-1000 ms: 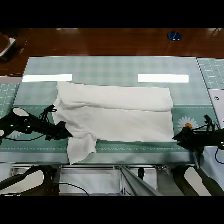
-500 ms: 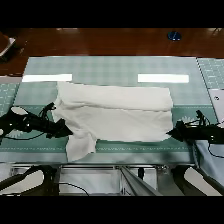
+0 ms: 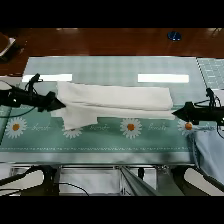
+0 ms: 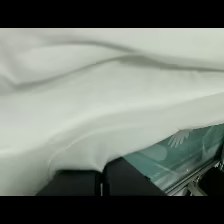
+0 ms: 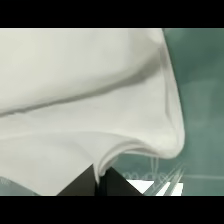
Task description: Fold the shirts.
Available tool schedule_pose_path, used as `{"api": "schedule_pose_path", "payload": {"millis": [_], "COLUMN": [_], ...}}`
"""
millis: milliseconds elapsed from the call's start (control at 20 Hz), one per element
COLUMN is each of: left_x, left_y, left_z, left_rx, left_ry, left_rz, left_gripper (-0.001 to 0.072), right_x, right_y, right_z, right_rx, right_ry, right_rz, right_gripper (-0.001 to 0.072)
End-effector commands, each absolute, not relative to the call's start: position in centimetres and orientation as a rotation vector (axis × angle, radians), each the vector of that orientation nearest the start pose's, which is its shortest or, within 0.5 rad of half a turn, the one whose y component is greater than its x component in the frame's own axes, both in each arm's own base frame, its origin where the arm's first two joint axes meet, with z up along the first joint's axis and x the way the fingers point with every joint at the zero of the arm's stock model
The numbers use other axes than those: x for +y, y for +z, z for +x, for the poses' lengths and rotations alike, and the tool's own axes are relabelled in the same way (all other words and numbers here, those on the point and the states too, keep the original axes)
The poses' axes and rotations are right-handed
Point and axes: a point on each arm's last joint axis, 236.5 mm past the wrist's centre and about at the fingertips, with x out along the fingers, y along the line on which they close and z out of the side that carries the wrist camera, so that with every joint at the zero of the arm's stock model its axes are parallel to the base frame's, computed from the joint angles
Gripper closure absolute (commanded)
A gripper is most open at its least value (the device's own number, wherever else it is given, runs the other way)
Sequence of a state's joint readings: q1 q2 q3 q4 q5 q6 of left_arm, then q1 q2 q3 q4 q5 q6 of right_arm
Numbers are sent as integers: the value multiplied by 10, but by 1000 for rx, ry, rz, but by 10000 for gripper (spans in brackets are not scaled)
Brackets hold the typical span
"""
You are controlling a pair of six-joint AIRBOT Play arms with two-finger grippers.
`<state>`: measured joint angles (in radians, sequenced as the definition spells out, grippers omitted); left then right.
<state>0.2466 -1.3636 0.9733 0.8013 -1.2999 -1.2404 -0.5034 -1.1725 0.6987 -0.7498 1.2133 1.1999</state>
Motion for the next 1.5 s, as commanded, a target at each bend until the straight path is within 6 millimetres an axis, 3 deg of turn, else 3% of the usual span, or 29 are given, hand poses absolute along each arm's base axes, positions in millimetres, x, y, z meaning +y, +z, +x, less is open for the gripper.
{"api": "schedule_pose_path", "payload": {"millis": [0, 250, 450, 500, 550, 600, 700, 850, 900, 1000, 1100, 1200, 1350, 1450], "left_x": [-82, -85, -83, -83, -84, -78, -44, 46, 65, 79, 70, 44, -3, -39], "left_y": [-7, -36, -58, -65, -70, -71, -63, -37, -22, 2, 14, 12, 0, -5], "left_z": [404, 461, 479, 478, 475, 476, 473, 455, 454, 456, 448, 427, 404, 400], "left_rx": [1332, 1396, 1461, 1482, 1498, 1495, 1501, 1472, 1408, 1220, 1048, 977, 1000, 1045], "left_ry": [-422, -399, -410, -414, -416, -413, -359, -147, -102, -38, -18, -46, -120, -196], "left_rz": [-673, -650, -648, -653, -655, -641, -569, -430, -458, -572, -635, -633, -660, -627], "left_gripper": [686, 686, 684, 572, 250, 198, 199, 200, 200, 200, 200, 200, 200, 200], "right_x": [22, 29, 25, 23, 20, 18, 1, -47, -58, -62, -51, -34, -1, 25], "right_y": [-23, -35, -50, -55, -58, -59, -52, -45, -50, -69, -90, -100, -105, -105], "right_z": [361, 414, 441, 446, 448, 449, 445, 418, 409, 399, 398, 400, 411, 417], "right_rx": [1191, 1220, 1231, 1223, 1215, 1212, 1218, 1250, 1265, 1275, 1258, 1256, 1264, 1265], "right_ry": [226, 244, 235, 222, 210, 202, 200, 126, 85, 27, -6, 19, 94, 147], "right_rz": [877, 874, 901, 912, 915, 905, 912, 887, 865, 881, 921, 928, 952, 962], "right_gripper": [691, 691, 679, 487, 298, 303, 303, 303, 303, 303, 303, 303, 303, 304]}}
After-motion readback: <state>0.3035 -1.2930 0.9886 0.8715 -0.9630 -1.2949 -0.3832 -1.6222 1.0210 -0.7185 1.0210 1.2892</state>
